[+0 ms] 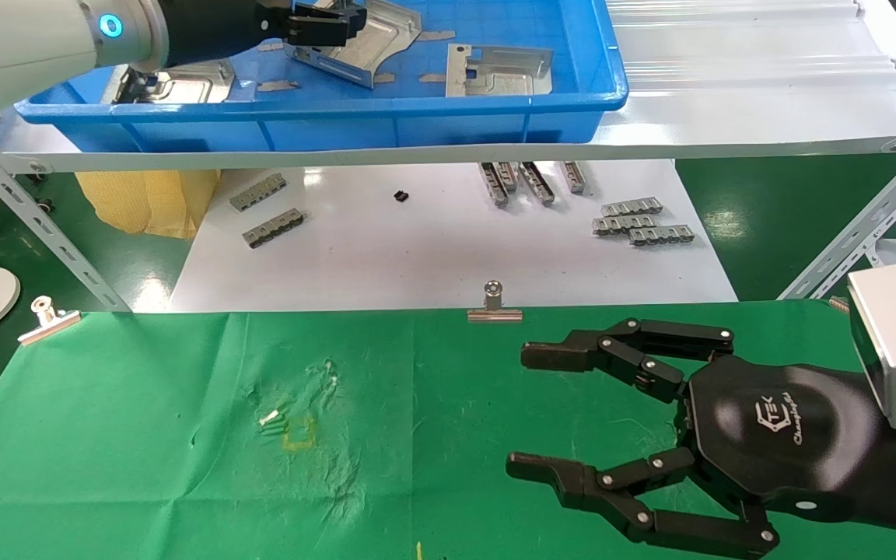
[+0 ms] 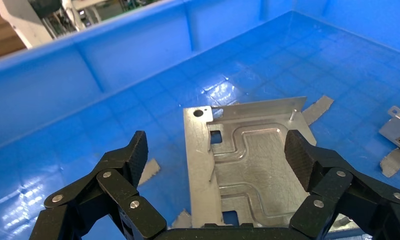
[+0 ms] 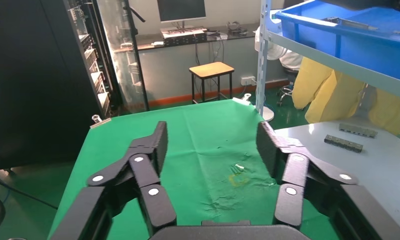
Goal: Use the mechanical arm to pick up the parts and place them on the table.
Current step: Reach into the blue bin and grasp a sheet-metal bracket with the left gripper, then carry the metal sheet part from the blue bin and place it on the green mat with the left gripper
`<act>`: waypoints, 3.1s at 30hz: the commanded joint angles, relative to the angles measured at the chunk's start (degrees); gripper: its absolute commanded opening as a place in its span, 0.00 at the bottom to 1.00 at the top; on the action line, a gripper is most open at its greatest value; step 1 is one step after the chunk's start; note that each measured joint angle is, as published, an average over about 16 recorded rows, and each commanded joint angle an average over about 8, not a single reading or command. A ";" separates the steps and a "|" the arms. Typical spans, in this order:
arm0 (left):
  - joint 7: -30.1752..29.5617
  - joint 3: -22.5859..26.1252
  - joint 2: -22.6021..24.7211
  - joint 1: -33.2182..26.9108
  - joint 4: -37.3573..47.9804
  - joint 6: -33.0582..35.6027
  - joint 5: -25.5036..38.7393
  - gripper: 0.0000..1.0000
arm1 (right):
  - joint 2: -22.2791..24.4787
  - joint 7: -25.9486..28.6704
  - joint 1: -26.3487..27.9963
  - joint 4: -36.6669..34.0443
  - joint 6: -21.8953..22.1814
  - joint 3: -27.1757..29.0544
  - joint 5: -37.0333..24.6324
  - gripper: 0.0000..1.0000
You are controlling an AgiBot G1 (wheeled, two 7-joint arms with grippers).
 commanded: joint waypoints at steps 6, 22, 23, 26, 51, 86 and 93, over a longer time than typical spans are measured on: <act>-1.41 0.70 1.64 -1.38 3.64 -1.66 0.99 0.00 | 0.00 0.00 0.00 0.00 0.00 0.00 0.00 1.00; -2.67 2.14 2.14 -1.15 3.05 -3.70 2.88 0.00 | 0.00 0.00 0.00 0.00 0.00 -0.01 0.01 1.00; -2.60 2.26 2.16 -1.13 2.92 -3.87 3.01 0.00 | 0.00 0.00 0.00 0.00 0.00 -0.01 0.01 1.00; -2.51 2.52 2.20 -1.07 2.58 -4.25 3.31 0.00 | 0.00 0.00 0.00 0.00 0.00 -0.01 0.01 1.00; 1.48 -0.20 -0.95 -2.06 0.29 3.14 -1.41 0.00 | 0.01 -0.01 0.00 0.00 0.01 -0.02 0.01 1.00; 20.60 1.32 -25.21 10.35 -20.29 46.11 -15.71 0.00 | 0.01 -0.01 0.01 0.00 0.01 -0.03 0.02 1.00; 22.74 4.71 -28.86 15.53 -24.31 45.91 -21.19 0.00 | 0.01 -0.02 0.01 0.00 0.01 -0.03 0.02 1.00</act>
